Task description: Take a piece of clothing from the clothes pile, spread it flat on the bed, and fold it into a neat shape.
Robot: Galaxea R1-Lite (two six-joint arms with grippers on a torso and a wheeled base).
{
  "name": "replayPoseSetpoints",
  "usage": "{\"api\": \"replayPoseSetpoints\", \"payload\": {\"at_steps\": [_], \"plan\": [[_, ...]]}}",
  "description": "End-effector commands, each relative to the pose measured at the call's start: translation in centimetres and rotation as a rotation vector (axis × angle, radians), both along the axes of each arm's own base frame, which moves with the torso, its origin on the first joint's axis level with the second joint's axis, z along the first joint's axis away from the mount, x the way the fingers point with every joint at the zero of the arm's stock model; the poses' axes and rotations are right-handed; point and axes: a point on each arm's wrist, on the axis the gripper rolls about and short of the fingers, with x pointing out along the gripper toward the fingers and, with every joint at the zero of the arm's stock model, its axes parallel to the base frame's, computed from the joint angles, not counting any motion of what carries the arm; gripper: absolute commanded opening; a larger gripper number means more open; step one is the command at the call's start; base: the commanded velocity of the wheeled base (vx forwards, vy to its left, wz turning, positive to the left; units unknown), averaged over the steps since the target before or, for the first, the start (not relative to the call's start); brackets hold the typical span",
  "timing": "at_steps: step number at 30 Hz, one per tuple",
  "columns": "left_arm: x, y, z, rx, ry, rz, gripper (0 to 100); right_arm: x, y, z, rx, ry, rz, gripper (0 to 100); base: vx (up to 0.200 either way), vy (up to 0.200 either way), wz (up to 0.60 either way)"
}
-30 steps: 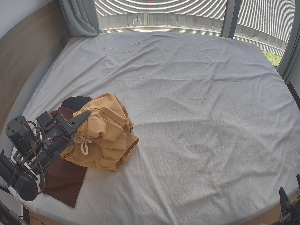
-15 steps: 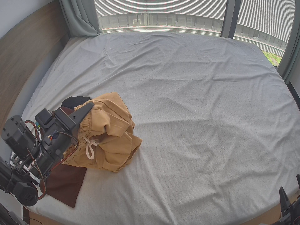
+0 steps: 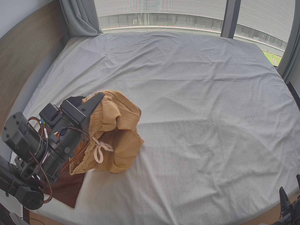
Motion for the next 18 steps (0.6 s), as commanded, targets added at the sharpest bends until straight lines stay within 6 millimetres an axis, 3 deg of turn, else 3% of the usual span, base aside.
{"api": "replayPoseSetpoints", "payload": {"at_steps": [1,18], "plan": [[-0.6,-1.3,0.4,-0.013,-0.011,-0.042,0,0.0,0.0,-0.5,0.000,0.000,0.001,100,0.000,0.000,0.00],[-1.8,-3.8,1.4,-0.054,-0.039,-0.149,0,0.0,0.0,-0.5,0.000,0.000,0.001,100,0.000,0.000,0.00]]}}
